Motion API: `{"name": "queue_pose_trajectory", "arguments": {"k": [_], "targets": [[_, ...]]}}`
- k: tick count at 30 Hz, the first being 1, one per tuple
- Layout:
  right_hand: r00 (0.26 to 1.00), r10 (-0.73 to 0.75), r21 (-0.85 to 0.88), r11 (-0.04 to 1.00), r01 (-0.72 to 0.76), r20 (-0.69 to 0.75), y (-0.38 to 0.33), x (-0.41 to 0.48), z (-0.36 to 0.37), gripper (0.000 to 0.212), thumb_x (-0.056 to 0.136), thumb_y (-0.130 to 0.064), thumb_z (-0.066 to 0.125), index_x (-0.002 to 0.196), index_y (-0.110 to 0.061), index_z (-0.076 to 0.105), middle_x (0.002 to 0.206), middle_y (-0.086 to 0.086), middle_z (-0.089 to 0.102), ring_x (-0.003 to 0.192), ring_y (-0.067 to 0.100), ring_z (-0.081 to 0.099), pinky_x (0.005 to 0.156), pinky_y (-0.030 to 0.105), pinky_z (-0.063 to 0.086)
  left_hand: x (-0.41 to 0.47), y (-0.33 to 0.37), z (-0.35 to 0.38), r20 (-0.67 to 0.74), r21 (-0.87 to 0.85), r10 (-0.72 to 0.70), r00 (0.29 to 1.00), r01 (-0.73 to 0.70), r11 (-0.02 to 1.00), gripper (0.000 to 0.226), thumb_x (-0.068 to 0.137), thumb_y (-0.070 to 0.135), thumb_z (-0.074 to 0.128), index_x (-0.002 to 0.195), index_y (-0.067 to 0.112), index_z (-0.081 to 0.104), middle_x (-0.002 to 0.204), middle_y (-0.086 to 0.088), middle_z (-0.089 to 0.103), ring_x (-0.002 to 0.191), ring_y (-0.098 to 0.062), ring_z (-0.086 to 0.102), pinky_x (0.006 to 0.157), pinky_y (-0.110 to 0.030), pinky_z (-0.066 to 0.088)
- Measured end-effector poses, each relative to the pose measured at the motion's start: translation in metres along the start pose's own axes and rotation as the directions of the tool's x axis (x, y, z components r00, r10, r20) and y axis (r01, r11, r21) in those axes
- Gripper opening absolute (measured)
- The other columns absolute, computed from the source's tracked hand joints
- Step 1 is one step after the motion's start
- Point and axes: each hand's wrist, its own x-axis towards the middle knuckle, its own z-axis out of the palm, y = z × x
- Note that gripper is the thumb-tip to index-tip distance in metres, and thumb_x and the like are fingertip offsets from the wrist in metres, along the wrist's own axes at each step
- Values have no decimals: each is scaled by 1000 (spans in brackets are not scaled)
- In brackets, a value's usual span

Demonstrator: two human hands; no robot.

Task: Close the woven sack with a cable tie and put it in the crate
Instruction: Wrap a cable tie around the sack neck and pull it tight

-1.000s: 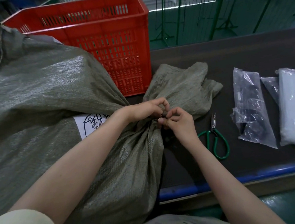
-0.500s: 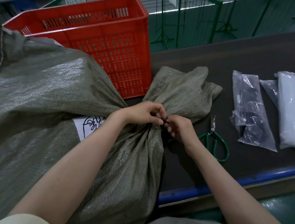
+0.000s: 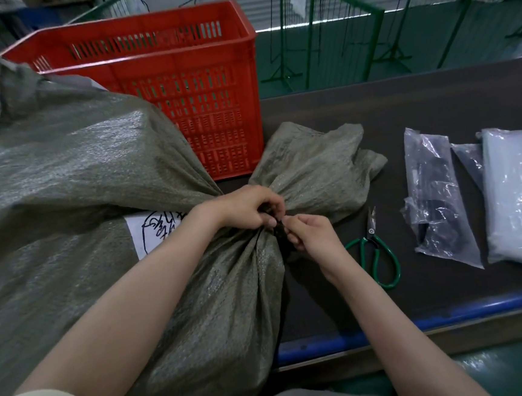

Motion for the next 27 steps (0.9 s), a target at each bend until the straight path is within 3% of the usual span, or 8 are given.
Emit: {"name": "queue_pose_trajectory", "arguments": {"k": [3, 7, 11, 17, 20, 24, 27], "targets": [[1000, 22, 22, 1000, -22, 4, -4, -5, -4, 37, 92, -12, 50, 55, -15, 50, 32, -10, 41, 32, -1, 32, 37, 9, 26, 0, 1, 0, 16, 38, -22, 1000, 22, 999, 14, 81, 12, 62, 94, 16, 63, 95, 5, 52, 96, -12, 48, 91, -30, 39], [1000, 4, 22, 1000, -4, 16, -14, -13, -10, 35, 90, -10, 51, 55, -13, 50, 32, -9, 41, 32, -1, 33, 38, 10, 26, -2, -4, 1, -24, 46, -66, 998, 67, 997, 11, 83, 14, 61, 91, 21, 63, 101, -2, 47, 103, -17, 39, 94, -30, 34], [999, 17, -9, 1000, -16, 41, -20, -21, -17, 36, 88, -8, 50, 53, -12, 49, 31, -8, 39, 32, 2, 31, 38, 12, 27, -3, -10, 0, -53, 66, -104, 993, 107, 992, 10, 84, 20, 62, 91, 26, 63, 98, 2, 39, 99, -15, 30, 94, -27, 29], [959, 267, -213, 947, -242, 98, -22, -7, -12, 36, 87, -33, 49, 58, -14, 61, 42, -3, 55, 39, 9, 41, 45, 19, 32, -4, -10, 4, -3, 22, -78, 997, 78, 997, 17, 83, 21, 64, 99, 20, 64, 86, 11, 43, 94, -10, 42, 89, -28, 38], [966, 240, -293, 934, -204, 93, -18, 4, 2, 35, 88, -30, 53, 57, -16, 59, 41, -5, 51, 33, 6, 37, 38, 17, 26, -4, -10, 2, 34, -13, -67, 997, 67, 998, 24, 79, 21, 68, 103, 20, 67, 92, 6, 50, 94, -9, 49, 88, -23, 38], [964, 254, -224, 947, -231, 76, -14, 6, 10, 33, 85, -22, 56, 53, -17, 55, 38, -8, 45, 27, 3, 32, 33, 14, 22, -5, -14, 0, 20, -54, -73, 997, 74, 996, 19, 74, 19, 72, 94, 21, 72, 86, 10, 52, 93, -9, 51, 87, -23, 40], [975, 215, -196, 959, -203, 46, -13, 2, 10, 33, 84, -19, 57, 51, -17, 56, 41, -6, 45, 32, 4, 33, 41, 19, 24, -1, -16, 3, 30, -23, -83, 996, 83, 996, 17, 74, 17, 73, 91, 19, 72, 81, 16, 45, 93, -9, 47, 85, -22, 36]]}}
